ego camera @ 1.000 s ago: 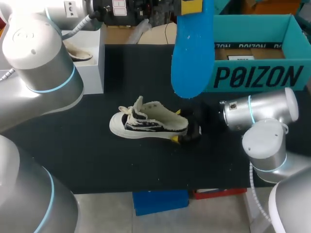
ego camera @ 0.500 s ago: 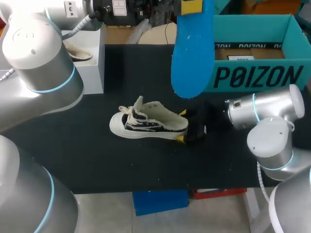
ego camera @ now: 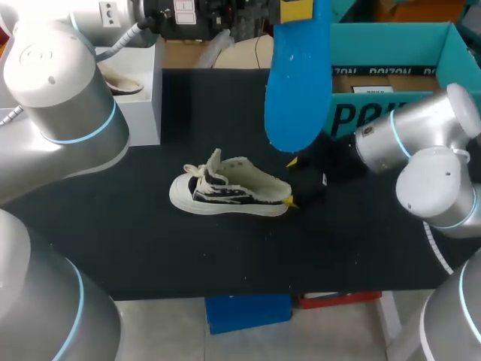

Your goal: Take the shoe out of the shoebox, open the shoe tongue, remove and reinsert the insole, then place the shoe into the shoebox

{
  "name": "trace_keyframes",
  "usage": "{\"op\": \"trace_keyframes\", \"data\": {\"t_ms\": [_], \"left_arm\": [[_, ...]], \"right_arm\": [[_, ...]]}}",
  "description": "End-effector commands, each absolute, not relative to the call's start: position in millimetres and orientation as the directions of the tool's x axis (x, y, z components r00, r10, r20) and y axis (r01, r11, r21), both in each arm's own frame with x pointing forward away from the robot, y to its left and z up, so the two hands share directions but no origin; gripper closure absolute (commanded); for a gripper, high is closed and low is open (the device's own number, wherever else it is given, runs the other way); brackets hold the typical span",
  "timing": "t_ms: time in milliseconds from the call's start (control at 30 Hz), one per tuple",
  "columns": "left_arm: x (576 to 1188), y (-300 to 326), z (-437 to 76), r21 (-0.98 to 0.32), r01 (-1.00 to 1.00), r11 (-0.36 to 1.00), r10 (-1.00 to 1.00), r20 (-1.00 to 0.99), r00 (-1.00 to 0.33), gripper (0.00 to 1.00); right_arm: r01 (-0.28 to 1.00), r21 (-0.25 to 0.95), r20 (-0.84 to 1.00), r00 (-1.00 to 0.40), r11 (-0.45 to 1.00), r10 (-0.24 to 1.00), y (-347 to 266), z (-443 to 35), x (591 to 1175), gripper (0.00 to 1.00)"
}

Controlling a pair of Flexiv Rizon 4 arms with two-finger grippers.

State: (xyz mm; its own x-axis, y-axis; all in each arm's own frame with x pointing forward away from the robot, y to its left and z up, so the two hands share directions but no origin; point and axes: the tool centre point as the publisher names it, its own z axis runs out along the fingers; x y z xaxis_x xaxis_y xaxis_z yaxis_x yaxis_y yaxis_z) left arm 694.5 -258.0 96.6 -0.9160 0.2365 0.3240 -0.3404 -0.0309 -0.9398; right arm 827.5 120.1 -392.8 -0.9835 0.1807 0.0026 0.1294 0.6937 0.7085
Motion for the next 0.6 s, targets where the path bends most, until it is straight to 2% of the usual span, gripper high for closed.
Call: {"op": "trace_keyframes", "data": {"t_ms": [33,267,600], "left_arm": [[694,-259,97,-0.94,-0.341,-0.029,0.232,0.325,-0.917,1.0],[694,-259,97,-0.94,-0.341,-0.029,0.232,0.325,-0.917,1.0],[694,-259,97,-0.94,-0.341,-0.029,0.232,0.325,-0.917,1.0]], "right_arm": [[0.149,0.408,0.015,-0.987,0.901,0.157,122,-376,838,0.0],[0.11,0.219,0.022,-0.994,0.97,0.108,135,-364,851,0.0],[0.051,0.082,0.045,-0.998,0.995,0.048,163,-365,865,0.0]]}}
